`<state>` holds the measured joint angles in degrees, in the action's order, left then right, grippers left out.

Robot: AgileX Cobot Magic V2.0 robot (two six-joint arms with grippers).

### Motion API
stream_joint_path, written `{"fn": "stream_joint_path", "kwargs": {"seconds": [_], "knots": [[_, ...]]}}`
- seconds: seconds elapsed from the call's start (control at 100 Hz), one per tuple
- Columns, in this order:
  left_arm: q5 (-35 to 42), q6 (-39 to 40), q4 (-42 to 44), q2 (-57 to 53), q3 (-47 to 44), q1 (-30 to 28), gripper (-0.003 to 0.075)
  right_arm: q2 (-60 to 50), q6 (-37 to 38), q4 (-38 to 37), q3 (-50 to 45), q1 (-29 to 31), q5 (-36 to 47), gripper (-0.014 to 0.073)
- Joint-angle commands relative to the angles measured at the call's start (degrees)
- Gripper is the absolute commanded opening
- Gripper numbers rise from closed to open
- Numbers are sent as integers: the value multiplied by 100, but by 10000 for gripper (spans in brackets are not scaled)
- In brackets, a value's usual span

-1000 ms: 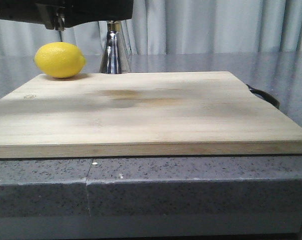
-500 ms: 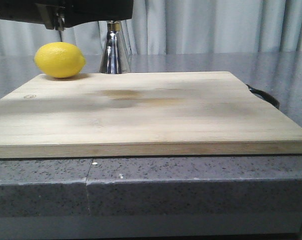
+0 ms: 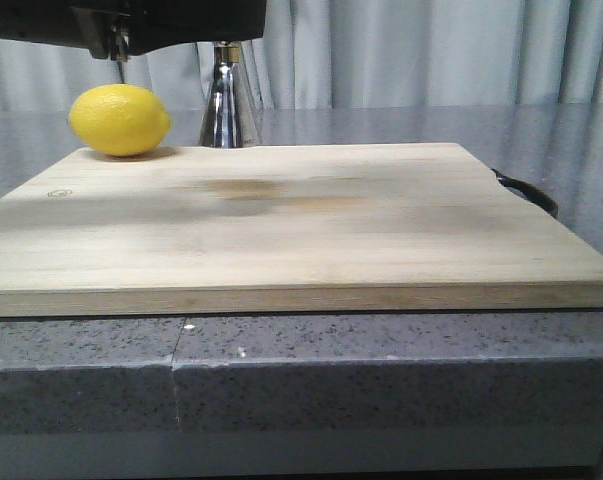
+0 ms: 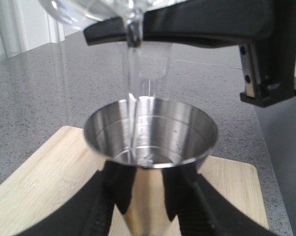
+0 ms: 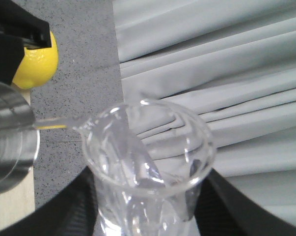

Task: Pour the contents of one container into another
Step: 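Tilt the beaker with the right gripper, pouring liquid into the jigger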

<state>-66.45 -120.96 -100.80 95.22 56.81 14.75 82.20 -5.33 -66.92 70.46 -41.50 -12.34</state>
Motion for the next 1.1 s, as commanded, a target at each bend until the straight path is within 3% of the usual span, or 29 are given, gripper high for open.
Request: {"fn": "stream_joint_path", "kwargs": {"seconds": [0.0, 1.09], "knots": [[-630, 40, -458, -274, 169, 50, 231, -200, -8, -235, 222, 2, 137, 318], [-630, 40, -458, -274, 169, 50, 231, -200, -8, -379, 222, 2, 137, 318]]}}
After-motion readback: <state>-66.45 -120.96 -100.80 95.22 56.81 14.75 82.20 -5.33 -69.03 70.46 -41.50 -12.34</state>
